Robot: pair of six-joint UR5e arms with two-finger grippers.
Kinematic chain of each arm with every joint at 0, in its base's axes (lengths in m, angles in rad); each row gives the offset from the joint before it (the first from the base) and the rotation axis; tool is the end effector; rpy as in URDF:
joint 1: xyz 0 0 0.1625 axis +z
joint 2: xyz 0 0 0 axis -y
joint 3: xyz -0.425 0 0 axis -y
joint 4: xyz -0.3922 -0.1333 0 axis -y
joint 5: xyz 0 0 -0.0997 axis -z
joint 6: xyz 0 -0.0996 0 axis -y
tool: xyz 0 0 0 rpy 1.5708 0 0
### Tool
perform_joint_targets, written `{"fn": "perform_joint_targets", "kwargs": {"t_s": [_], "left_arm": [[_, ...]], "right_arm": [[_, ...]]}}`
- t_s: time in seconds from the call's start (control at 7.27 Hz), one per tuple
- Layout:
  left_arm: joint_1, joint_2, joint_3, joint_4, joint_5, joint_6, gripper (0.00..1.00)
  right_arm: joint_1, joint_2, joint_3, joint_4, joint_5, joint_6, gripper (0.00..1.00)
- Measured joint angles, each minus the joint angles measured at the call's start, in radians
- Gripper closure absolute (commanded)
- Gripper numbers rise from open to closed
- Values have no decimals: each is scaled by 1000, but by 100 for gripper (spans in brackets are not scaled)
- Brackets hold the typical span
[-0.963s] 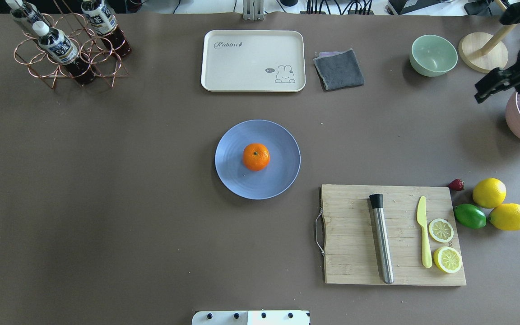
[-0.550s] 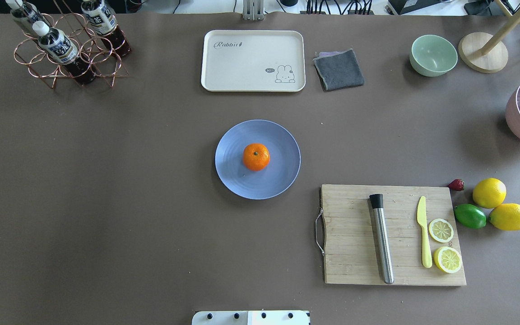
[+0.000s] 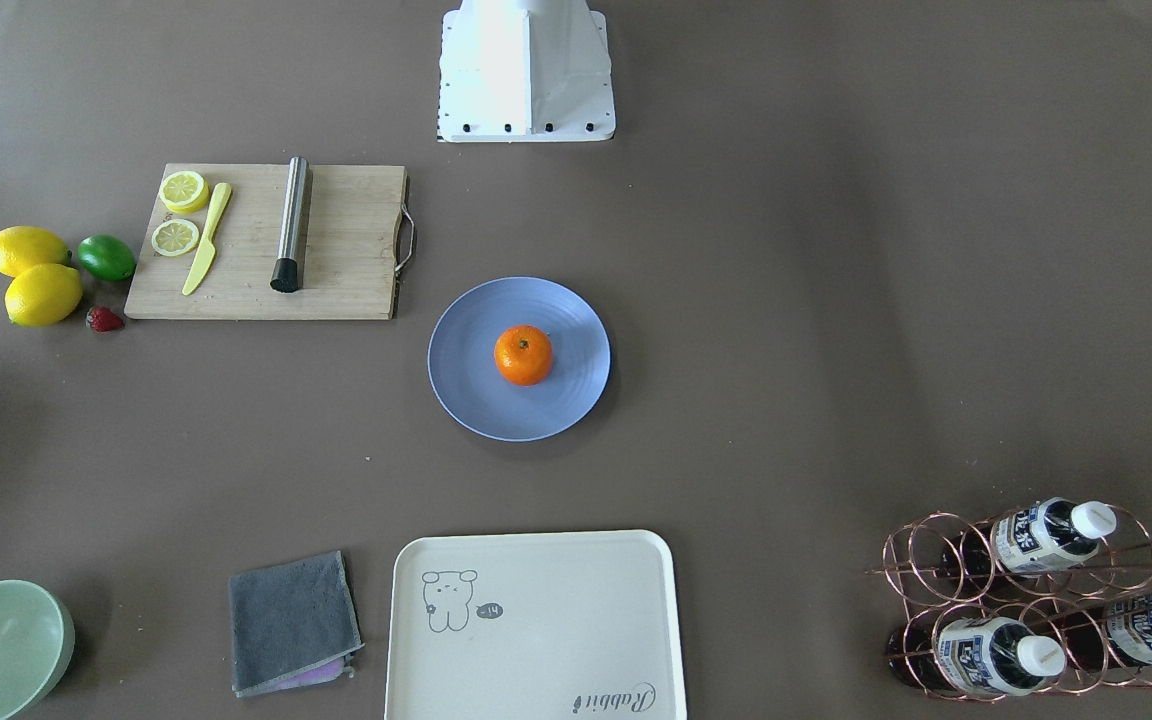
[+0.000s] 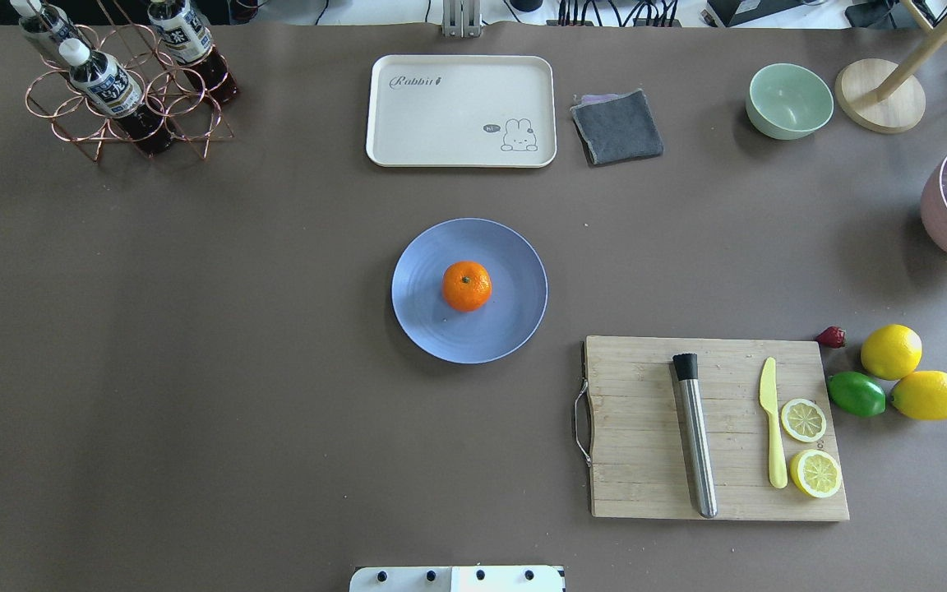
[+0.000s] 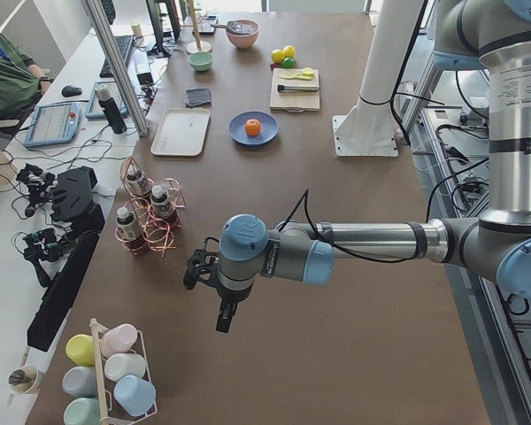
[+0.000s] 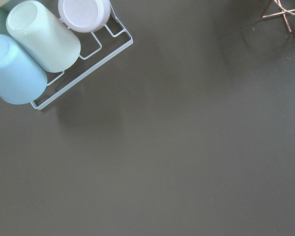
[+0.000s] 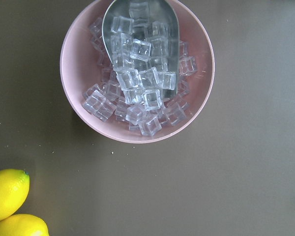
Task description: Pick orange to plate
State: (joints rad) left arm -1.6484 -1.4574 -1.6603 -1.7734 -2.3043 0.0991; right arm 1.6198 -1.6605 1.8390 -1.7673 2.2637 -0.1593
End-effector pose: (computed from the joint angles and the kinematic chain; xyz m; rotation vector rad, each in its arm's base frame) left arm -0.1017 -0.4487 0.6492 0.2345 0.7137 0.0860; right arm 0.0915 -0.4423 0.5946 0.0549 -0.6912 -0.0996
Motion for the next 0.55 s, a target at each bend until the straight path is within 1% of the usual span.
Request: {"fn": "perform_joint_targets", "kwargs": {"t_s": [0.55], "left_arm": [[0, -7, 27, -4, -7, -3, 2]], "right_arm": [[23, -8, -2, 0, 12, 3, 0]]}}
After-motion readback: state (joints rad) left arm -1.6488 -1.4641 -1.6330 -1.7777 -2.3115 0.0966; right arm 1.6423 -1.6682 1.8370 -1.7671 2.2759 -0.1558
